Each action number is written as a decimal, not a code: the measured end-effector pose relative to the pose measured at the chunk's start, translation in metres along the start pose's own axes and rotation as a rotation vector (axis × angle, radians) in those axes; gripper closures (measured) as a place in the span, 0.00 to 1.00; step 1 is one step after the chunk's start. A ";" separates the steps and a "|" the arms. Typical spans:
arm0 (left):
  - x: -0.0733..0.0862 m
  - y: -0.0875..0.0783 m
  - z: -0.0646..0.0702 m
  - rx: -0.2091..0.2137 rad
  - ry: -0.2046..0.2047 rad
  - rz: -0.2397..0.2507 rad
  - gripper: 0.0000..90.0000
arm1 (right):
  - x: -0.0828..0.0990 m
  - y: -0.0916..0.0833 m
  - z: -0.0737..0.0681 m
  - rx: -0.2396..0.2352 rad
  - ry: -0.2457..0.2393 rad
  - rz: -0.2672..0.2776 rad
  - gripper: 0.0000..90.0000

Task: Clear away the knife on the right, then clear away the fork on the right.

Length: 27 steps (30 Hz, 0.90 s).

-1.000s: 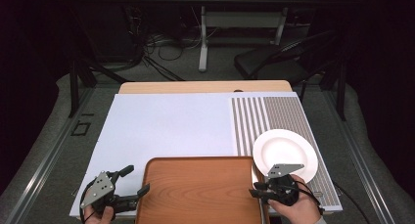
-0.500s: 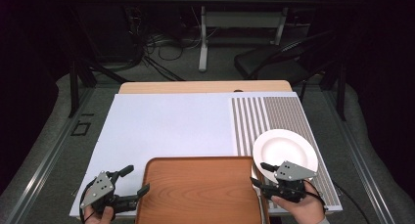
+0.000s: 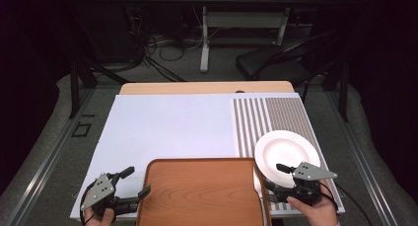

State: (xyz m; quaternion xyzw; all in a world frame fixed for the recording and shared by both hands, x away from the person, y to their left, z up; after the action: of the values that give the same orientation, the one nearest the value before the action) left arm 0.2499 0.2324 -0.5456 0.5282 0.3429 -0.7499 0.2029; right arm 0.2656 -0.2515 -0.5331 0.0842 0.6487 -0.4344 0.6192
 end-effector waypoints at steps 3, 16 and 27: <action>0.000 0.000 0.000 -0.002 0.001 0.003 0.18 | 0.006 -0.004 0.005 0.040 0.005 -0.019 0.15; 0.000 -0.002 -0.001 -0.003 0.002 0.031 0.18 | 0.021 -0.025 0.019 0.141 0.070 0.014 0.00; 0.000 -0.001 -0.003 -0.022 -0.013 0.031 0.18 | 0.019 -0.032 0.023 0.166 0.050 0.000 0.00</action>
State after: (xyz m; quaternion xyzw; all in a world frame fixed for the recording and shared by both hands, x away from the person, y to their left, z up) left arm 0.2513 0.2352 -0.5459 0.5262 0.3416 -0.7463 0.2225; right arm 0.2578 -0.2944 -0.5319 0.1461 0.6258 -0.4846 0.5935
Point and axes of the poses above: each handheld gripper's, and its own axes: y roughly forward along the jaws, x roughly out of its underside, z roughly to its right, the point moved 4 cm from there along y, roughly forward along the jaws, and after that the axes turned 11 degrees about -y, right-handed, at the moved point
